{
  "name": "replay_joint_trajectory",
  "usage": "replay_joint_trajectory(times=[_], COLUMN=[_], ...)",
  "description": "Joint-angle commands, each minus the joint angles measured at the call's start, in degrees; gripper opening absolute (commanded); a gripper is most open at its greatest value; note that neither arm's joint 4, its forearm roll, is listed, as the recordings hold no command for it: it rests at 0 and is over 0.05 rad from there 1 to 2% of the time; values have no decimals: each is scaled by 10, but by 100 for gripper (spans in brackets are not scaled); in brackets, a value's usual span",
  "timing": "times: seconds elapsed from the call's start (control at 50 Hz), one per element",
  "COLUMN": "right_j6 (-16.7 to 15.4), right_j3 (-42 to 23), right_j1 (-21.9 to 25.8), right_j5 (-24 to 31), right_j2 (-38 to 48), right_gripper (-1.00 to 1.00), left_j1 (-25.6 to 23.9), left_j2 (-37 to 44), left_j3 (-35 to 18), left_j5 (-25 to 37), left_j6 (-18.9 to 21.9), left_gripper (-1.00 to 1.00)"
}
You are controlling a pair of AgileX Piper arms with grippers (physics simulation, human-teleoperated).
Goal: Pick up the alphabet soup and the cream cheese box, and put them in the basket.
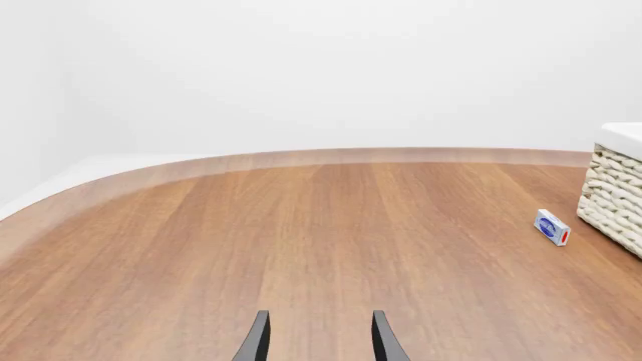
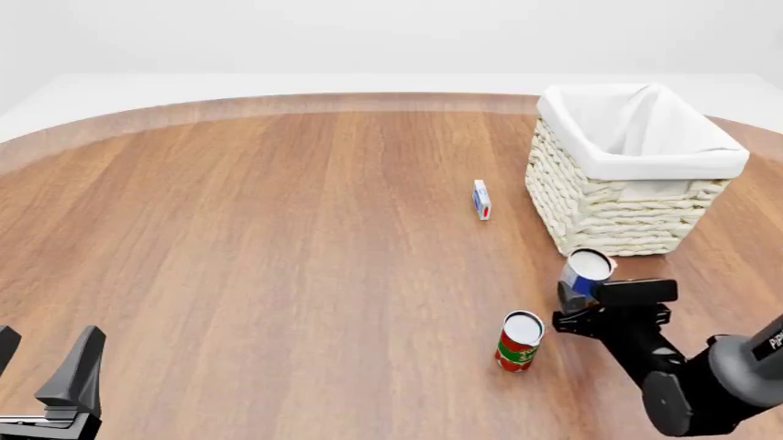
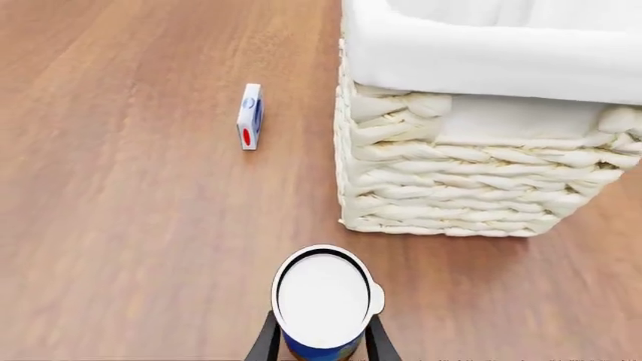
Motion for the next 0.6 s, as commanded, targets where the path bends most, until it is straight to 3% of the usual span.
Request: replay_joint_trajectory(times=[0.02,0.6], right_j6=[10,-6], right_j3=[14,44], right_j1=[-2,2], right_j5=[9,60], right_j2=[-45,-162], right_gripper=[-100,-100], left_j1=[0,0], left_j2=[0,0], left_j3=[0,0], left_j5=[0,0], left_j6=[0,0], left_gripper=[100,100])
